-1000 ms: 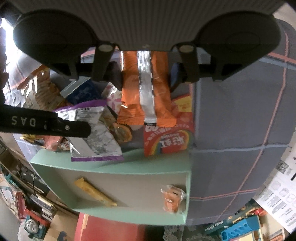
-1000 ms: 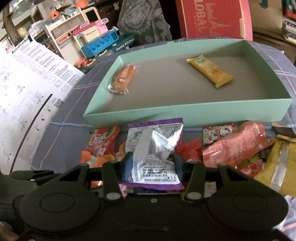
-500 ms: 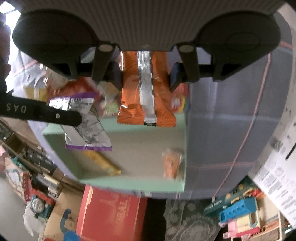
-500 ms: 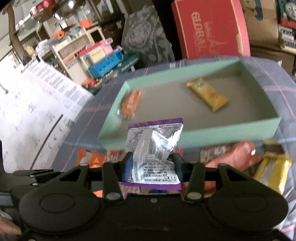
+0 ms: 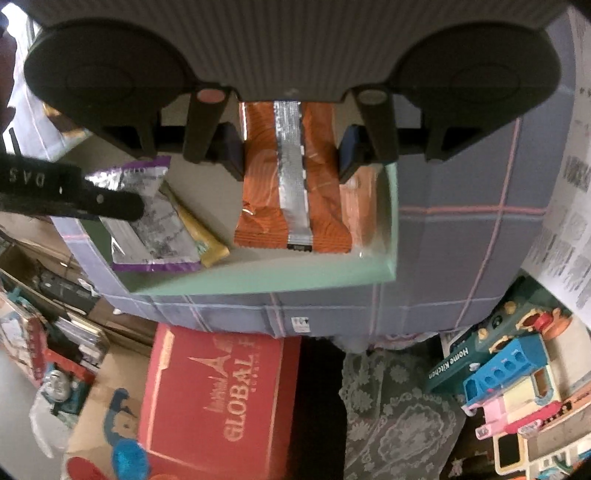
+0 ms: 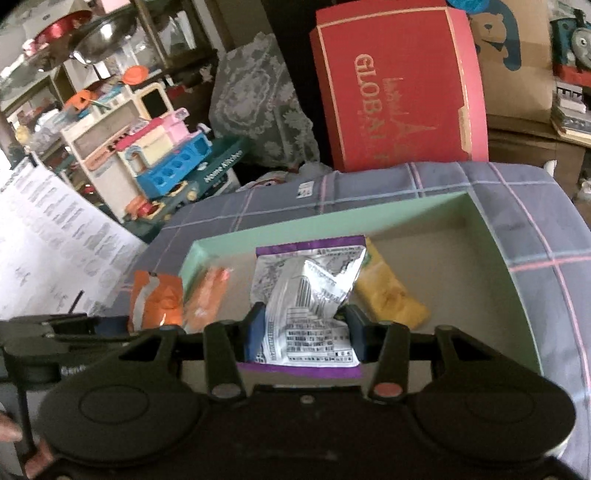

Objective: Organize snacks
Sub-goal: 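Carry both packets into the mint-green box and open both tools to release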

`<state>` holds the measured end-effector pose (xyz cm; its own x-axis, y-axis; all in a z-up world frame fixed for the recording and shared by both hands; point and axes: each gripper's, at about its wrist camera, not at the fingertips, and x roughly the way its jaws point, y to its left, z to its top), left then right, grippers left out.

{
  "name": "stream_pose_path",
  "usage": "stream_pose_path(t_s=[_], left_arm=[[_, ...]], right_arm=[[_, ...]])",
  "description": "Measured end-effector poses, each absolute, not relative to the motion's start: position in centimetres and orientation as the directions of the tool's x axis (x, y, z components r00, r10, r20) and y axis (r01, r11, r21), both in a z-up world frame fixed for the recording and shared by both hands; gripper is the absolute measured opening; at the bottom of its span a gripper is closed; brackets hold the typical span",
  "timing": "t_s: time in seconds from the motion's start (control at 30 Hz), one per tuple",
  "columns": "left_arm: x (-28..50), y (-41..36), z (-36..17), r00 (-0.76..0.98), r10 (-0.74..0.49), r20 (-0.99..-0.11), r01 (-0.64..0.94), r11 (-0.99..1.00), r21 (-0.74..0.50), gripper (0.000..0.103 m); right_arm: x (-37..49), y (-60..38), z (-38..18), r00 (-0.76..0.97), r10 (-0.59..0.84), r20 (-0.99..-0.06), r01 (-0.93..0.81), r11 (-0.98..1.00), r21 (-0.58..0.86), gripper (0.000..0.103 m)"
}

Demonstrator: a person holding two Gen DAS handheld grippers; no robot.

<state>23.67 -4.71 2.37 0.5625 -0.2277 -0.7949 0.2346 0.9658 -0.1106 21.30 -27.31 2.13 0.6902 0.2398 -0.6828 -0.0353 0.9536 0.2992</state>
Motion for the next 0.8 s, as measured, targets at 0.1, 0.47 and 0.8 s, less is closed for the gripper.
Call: stream_pose_path(t_s=[0.1, 0.47, 0.8], left_arm=[[27.0, -5.2, 1.2, 0.549, -0.216, -0.807, 0.232, 0.967, -0.101, 0.05], [32.3, -5.9, -2.7, 0.519, -0.168, -0.838, 0.224, 0.973, -0.057, 0.051], [32.2, -6.4, -2.6, 0.568, -0.091, -0.818, 0.174, 0.985, 0.011, 0.102]], right_arm=[[23.8, -27.1, 1.2, 0.68, 0.237, -0.694, -0.035, 0.956, 0.292, 0.045], [29.3, -26.5, -2.2, 0.639, 0.237, -0.731, -0.037, 0.96, 0.279, 0.046], [29.4, -26.5, -2.1, 0.673, 0.226, -0.705, -0.024, 0.958, 0.285, 0.093]])
